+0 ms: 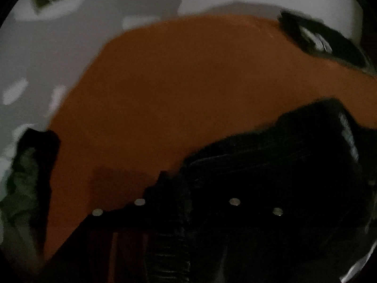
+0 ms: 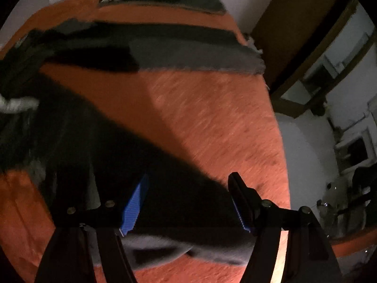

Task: Fold clothes

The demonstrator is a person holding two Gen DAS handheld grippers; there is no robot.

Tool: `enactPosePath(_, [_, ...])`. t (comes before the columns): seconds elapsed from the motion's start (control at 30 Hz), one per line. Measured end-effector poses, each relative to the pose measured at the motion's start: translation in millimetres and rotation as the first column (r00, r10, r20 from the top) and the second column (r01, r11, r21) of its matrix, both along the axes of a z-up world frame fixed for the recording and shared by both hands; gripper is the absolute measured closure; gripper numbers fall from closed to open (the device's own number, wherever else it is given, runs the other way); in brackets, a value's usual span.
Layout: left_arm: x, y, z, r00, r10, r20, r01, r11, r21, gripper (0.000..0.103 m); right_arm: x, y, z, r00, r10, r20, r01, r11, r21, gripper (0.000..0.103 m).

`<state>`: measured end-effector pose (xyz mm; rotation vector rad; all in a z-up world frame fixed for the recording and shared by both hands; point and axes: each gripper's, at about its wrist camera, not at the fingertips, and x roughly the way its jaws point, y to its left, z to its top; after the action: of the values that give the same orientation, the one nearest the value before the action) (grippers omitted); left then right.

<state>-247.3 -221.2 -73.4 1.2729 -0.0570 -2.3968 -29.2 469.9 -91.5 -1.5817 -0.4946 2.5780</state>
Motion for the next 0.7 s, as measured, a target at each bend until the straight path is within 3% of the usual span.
enactPosePath(0.03, [0, 1, 16, 0.999, 0.020, -0.049, -0.022, 0.999, -0.046, 0.103, 0, -1, 5, 1.000, 0.001, -0.012, -0.001, 1.000, 0.007, 0.034])
enactPosePath(0.1, [3, -8, 67, 0.971, 0.076, -0.229, -0.120, 0.975, -0.185, 0.103, -5, 1, 13, 0.999, -0.012, -0.038, 0.011, 1.000, -0.012, 0.034])
enactPosePath(0.13, [3, -15, 89, 0.952, 0.091, -0.291, -0.157, 0.964, -0.213, 0.103, -7, 3, 17, 0.999, -0.018, -0.052, 0.017, 1.000, -0.022, 0.034])
enactPosePath(0.2, [-9, -45, 113, 0.952, 0.122, -0.282, -0.157, 0.982, -0.106, 0.103, -11, 4, 27, 0.997, -0.034, -0.066, 0.031, 0.998, -0.054, 0.034])
enactPosePath(0.27, [-14, -71, 119, 0.951, 0.188, -0.244, -0.189, 0.982, 0.020, 0.103, -22, 4, 31, 0.998, -0.033, -0.058, 0.028, 0.997, -0.076, 0.034])
enactPosePath(0.3, [-11, -79, 114, 0.955, 0.191, -0.228, -0.176, 0.981, 0.083, 0.102, -23, 2, 33, 0.998, -0.028, -0.054, 0.023, 0.996, -0.085, 0.034])
enactPosePath(0.37, [-6, -82, 100, 0.965, 0.184, -0.189, -0.156, 0.976, 0.150, 0.085, -25, -2, 35, 0.999, -0.019, -0.049, 0.013, 0.994, -0.106, 0.034])
enactPosePath(0.43, [0, -83, 78, 0.979, 0.156, -0.132, -0.124, 0.967, 0.224, 0.041, -25, -6, 35, 0.999, -0.019, -0.044, 0.013, 0.992, -0.123, 0.034])
enactPosePath(0.5, [-1, -89, 53, 0.990, 0.130, -0.062, -0.107, 0.952, 0.287, 0.034, -26, -9, 30, 0.999, -0.009, -0.036, 0.004, 0.991, -0.134, 0.034])
enactPosePath(0.6, [-10, -94, 20, 0.990, 0.130, 0.056, -0.141, 0.920, 0.367, 0.034, -27, -15, 23, 1.000, 0.014, -0.025, -0.017, 0.990, -0.140, 0.034])
enactPosePath(0.7, [-18, -102, -14, 0.980, 0.132, 0.147, -0.188, 0.851, 0.491, 0.033, -24, -20, 19, 0.999, 0.033, -0.017, -0.035, 0.992, -0.122, 0.034])
